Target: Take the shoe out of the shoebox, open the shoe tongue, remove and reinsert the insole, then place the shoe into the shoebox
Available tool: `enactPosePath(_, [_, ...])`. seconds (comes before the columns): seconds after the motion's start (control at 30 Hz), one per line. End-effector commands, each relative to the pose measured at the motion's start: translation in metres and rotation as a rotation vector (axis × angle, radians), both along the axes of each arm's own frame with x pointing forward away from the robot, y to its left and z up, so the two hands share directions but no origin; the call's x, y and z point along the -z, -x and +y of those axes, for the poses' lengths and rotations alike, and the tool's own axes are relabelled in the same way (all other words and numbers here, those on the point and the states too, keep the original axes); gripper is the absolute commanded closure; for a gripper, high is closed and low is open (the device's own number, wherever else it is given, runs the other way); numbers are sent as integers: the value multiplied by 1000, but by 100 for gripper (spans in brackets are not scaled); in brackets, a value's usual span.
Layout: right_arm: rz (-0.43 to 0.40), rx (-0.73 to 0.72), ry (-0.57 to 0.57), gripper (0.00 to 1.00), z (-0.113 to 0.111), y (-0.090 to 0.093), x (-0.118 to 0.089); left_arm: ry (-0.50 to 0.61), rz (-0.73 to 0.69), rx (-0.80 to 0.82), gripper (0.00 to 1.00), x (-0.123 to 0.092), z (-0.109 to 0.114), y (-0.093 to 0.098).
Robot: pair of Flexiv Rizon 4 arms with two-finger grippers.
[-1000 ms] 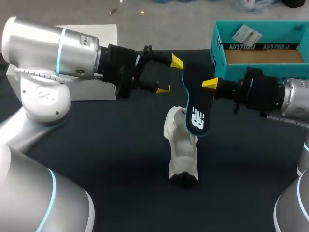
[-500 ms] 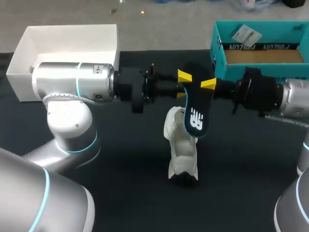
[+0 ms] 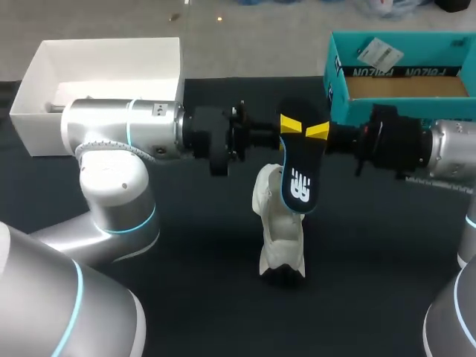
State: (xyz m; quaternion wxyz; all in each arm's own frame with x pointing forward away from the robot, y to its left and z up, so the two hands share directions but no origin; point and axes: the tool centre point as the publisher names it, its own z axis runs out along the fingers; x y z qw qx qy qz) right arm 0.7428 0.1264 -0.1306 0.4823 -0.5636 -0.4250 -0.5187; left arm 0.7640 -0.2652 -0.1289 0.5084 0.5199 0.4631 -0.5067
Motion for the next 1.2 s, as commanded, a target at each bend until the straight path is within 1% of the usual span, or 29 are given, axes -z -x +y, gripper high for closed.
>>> enactPosePath(0.03, [2, 1, 0, 100, 1, 0, 2, 6, 3, -5, 100, 3, 0, 2])
enactPosePath(0.13, [6, 6, -12, 100, 0, 1, 2, 5, 10, -2, 100, 4, -2, 3])
enactPosePath(0.17, [7, 5, -15, 88, 0, 1, 2, 5, 11, -2, 100, 4, -2, 3])
enactPosePath(0.2, [5, 4, -17, 52, -1, 1, 3, 6, 18, -1, 100, 4, -3, 3])
enactPosePath(0.23, [5, 5, -18, 0, -2, 2, 4, 5, 24, -1, 100, 4, -3, 4])
enactPosePath(0.47, [31, 33, 32, 0, -19, 2, 20, 4, 64, -16, 100, 5, 9, 9])
enactPosePath(0.57, [20, 36, 67, 0, -29, 3, 26, -2, 76, -25, 100, 4, 18, 12])
enactPosePath(0.67, [-5, 30, 106, 0, -39, 5, 33, -8, 89, -36, 100, 4, 26, 13])
enactPosePath(0.8, [-37, 7, 126, 0, -50, 9, 38, -14, 101, -45, 100, 4, 34, 17])
enactPosePath(0.83, [-51, -3, 134, 0, -53, 11, 40, -15, 106, -48, 100, 5, 36, 17])
enactPosePath(0.87, [-97, -50, 146, 0, -56, 12, 41, -17, 108, -49, 100, 5, 37, 18])
enactPosePath(0.9, [-129, -89, 174, 0, -57, 16, 42, -17, 113, -54, 100, 5, 39, 19])
enactPosePath(1.2, [-129, -89, 174, 0, -57, 16, 42, 1, 140, -88, 100, 6, 41, 19])
